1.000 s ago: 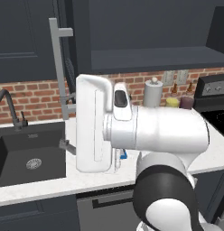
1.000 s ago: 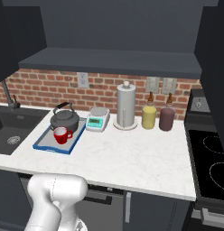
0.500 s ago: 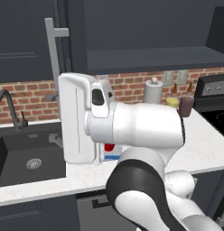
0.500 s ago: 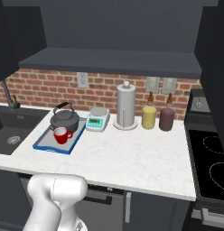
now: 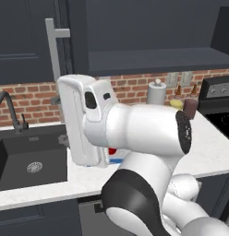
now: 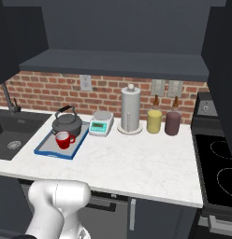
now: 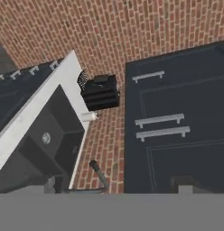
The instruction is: Pick the kettle from the counter and place it on the tray. Then pick the mug from the cabinet and place it on the tray. Then close the cabinet doors.
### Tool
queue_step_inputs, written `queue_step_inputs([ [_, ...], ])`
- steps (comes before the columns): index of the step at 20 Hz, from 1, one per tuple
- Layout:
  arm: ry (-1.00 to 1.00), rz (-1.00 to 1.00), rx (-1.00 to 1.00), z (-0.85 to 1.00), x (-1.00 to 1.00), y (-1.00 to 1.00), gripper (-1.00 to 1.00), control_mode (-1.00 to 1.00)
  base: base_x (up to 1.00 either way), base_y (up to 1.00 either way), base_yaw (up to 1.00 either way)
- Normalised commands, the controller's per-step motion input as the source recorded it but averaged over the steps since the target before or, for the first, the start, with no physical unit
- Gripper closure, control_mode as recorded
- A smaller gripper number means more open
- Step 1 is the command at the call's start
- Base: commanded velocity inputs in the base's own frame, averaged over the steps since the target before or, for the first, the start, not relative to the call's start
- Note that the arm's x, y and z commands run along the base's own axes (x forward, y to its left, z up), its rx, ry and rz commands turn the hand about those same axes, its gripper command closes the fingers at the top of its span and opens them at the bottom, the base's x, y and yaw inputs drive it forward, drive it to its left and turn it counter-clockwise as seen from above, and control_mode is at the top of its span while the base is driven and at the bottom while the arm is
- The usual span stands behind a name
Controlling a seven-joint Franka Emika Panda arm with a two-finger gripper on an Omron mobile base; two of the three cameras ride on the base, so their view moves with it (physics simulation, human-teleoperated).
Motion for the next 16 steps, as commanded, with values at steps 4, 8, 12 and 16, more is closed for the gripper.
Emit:
queue_step_inputs([
  [4, 0.0, -0.25, -0.1, 0.0, 0.21, -0.55, -1.0, -1.0, 0.0, 0.0, 0.0],
  [8, 0.0, -0.29, -0.06, 0.0, 0.24, -0.62, -1.0, -1.0, 0.0, 0.0, 0.0],
  [12, 0.0, -0.32, -0.04, 0.0, 0.3, -0.64, -1.0, -1.0, 0.0, 0.0, 0.0],
  [16, 0.0, -0.35, -0.03, 0.0, 0.32, -0.67, -1.0, -1.0, 0.0, 0.0, 0.0],
])
